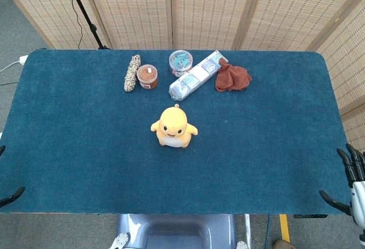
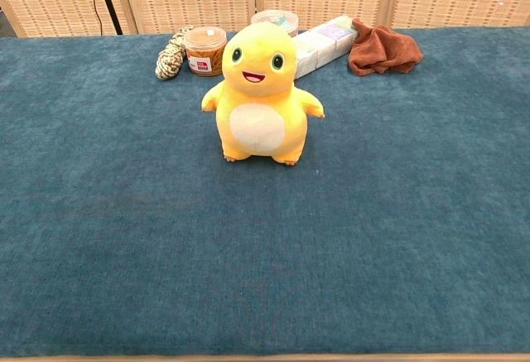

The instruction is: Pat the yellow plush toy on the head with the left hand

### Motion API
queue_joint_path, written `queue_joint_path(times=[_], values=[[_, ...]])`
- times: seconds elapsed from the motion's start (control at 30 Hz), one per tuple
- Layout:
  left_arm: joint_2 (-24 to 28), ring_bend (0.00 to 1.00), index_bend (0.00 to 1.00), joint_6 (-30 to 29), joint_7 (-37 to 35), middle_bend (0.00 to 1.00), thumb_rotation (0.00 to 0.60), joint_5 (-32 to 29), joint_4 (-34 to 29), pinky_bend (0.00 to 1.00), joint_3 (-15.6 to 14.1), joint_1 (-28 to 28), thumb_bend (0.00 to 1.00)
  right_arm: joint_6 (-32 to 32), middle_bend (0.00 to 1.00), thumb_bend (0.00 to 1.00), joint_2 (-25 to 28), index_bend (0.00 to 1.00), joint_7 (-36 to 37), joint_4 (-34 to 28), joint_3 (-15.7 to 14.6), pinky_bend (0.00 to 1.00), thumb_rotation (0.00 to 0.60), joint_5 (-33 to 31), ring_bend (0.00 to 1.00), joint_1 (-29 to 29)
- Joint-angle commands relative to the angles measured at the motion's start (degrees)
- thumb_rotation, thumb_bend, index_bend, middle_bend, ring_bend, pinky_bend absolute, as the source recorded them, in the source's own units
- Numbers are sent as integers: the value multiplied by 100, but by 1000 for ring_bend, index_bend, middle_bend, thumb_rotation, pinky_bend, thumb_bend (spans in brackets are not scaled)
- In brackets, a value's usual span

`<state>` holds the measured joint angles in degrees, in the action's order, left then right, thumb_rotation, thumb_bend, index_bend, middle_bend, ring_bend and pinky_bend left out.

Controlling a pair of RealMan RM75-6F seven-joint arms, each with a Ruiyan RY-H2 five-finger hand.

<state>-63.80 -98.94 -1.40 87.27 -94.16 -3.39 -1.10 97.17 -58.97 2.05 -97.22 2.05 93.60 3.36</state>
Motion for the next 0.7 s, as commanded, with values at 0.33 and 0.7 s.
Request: queue_joint_path(times=[0.33, 0.7], values=[[50, 0, 0, 134, 1, 0, 600, 18, 36, 0, 47, -64, 0, -63, 0, 0, -8, 0, 23, -67, -48, 0, 600, 63, 0, -1], [118, 0, 0, 205, -304, 0, 600, 30, 124, 0, 98, -139, 0, -116, 0, 0, -28, 0, -20, -120, -50, 0, 600, 48, 0, -10]])
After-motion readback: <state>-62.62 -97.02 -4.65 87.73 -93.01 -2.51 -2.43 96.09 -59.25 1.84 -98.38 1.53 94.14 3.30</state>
